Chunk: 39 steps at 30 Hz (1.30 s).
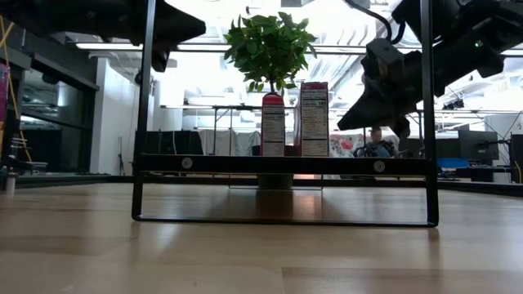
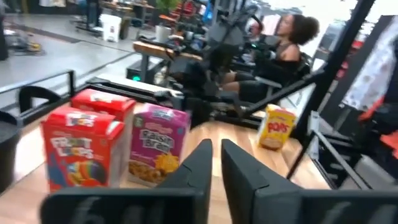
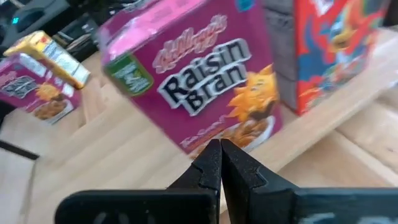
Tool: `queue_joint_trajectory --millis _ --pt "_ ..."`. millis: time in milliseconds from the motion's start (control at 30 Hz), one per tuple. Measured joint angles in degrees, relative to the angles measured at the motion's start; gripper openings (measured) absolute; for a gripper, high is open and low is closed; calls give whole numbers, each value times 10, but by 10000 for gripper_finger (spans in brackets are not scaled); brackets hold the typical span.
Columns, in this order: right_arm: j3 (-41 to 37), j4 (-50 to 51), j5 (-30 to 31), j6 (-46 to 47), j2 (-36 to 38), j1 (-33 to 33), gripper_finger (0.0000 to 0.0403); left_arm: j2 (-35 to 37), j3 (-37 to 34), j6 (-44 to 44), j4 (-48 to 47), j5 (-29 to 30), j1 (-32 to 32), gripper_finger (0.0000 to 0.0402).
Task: Stack cereal on shelf
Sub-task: Put the violet cereal box on the shelf aligned with the other violet cereal box
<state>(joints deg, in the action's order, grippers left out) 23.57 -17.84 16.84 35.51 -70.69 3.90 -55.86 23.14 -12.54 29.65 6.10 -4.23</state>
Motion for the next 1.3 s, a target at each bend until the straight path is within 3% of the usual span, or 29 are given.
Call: queue_joint_trajectory --millis 167,433,567,700,800,900,1000,1167,1300 --pt "0 15 18 2 5 0 0 -2 0 -28 1 -15 0 113" --pt "0 14 26 5 5 0 0 -2 8 -3 -1 -15 1 258" --pt "0 13 30 6 5 0 0 -2 30 25 0 -18 1 300" --pt "0 13 45 6 5 0 0 -2 70 55 -41 -13 2 314" --pt "0 13 57 6 5 0 0 -2 130 30 -144 -9 -2 315" --pt "0 13 77 5 5 0 0 -9 219 -28 -310 5 -26 315" --pt "0 13 98 5 5 0 0 -35 302 -115 -485 57 -68 315" --pt "0 19 100 5 5 0 0 -88 407 -378 -769 132 -158 315" --pt "0 22 100 -2 5 0 0 -121 420 -601 -885 171 -248 315"
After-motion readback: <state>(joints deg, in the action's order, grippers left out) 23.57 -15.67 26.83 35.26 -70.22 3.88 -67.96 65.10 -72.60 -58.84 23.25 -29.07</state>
